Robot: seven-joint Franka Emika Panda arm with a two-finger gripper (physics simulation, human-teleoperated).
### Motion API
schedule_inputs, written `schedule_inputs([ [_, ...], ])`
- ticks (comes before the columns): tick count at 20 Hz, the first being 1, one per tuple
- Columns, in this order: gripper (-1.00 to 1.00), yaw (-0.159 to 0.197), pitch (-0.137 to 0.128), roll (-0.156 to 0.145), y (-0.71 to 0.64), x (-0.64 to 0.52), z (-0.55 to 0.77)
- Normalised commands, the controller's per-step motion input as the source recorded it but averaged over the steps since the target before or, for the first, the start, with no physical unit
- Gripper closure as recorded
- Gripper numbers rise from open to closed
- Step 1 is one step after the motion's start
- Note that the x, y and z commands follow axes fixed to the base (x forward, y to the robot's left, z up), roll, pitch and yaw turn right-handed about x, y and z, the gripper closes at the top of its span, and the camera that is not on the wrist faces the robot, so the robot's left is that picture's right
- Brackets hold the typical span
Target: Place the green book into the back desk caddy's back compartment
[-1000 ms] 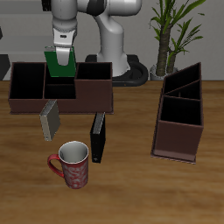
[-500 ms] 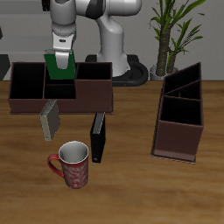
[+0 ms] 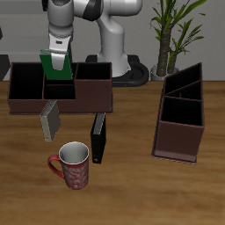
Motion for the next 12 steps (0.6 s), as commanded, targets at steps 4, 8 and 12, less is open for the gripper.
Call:
schedule_inputs([
  [4,1.0,0.016,0.027,-0.037,-0.03,0.01,-0.01],
  [8,1.0,0.008,0.002,-0.029,-0.04,0.05,0.0],
  [12,1.0,0.006,0.04,-0.029,-0.09,0.02,-0.16],
])
